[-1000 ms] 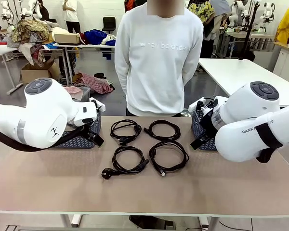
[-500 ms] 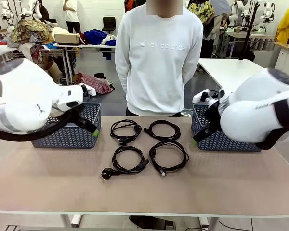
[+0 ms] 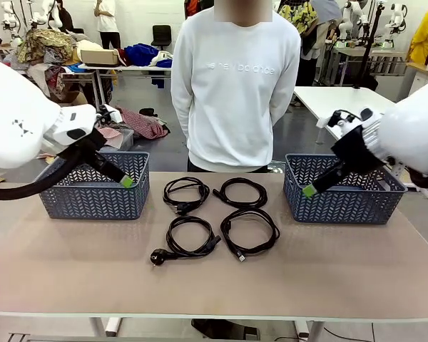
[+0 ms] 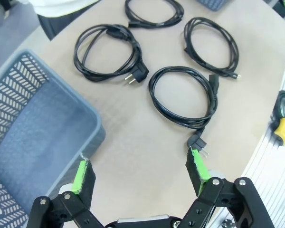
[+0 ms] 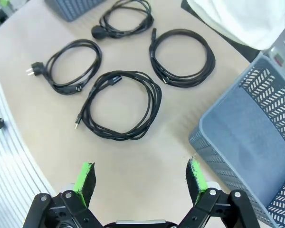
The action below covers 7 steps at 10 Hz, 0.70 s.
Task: Organize the cables according to human instructions.
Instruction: Pick up a bundle of cables and place it in the basket indicated by the human.
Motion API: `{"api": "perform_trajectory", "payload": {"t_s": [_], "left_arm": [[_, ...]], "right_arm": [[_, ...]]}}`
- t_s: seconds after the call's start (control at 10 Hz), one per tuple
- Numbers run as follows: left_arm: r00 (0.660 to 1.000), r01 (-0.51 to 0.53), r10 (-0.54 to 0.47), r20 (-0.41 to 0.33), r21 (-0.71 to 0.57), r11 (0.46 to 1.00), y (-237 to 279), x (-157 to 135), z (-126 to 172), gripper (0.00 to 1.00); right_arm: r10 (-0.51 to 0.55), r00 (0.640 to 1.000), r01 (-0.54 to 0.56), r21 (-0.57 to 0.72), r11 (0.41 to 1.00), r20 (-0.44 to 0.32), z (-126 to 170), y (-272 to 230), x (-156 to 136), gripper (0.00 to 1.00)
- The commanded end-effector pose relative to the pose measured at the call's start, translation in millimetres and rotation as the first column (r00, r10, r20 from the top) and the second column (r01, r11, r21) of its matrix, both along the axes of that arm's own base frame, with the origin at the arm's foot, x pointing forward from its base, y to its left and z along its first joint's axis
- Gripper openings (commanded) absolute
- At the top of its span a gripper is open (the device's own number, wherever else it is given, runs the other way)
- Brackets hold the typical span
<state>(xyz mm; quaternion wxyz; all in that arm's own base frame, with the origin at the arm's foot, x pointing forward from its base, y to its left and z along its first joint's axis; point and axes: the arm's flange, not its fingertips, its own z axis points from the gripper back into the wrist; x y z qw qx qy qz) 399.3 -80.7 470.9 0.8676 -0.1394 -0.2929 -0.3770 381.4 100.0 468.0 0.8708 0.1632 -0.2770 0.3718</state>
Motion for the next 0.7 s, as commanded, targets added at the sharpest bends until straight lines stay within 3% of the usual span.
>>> {"api": "perform_trajectory", "payload": {"t_s": [0.0, 0.3, 0.6], "left_arm": [[0.997, 0.073, -0.073, 0.012, -0.051, 0.996, 18.1, 6.0, -1.8, 1.00], [0.988, 0.152, -0.150, 0.025, -0.104, 0.983, 38.4, 3.1, 4.3, 1.00], [0.988, 0.155, -0.153, 0.023, -0.117, 0.981, 47.5, 5.2, 8.8, 1.00]], "right_arm": [[0.038, 0.999, -0.038, 0.082, 0.996, 0.003, 7.2, -16.6, 5.7, 1.00], [0.083, 0.996, -0.085, 0.137, 0.987, 0.017, 21.1, -32.1, 3.8, 1.00], [0.121, 0.993, -0.122, 0.177, 0.977, 0.015, 24.4, -40.9, 3.0, 1.00]]}}
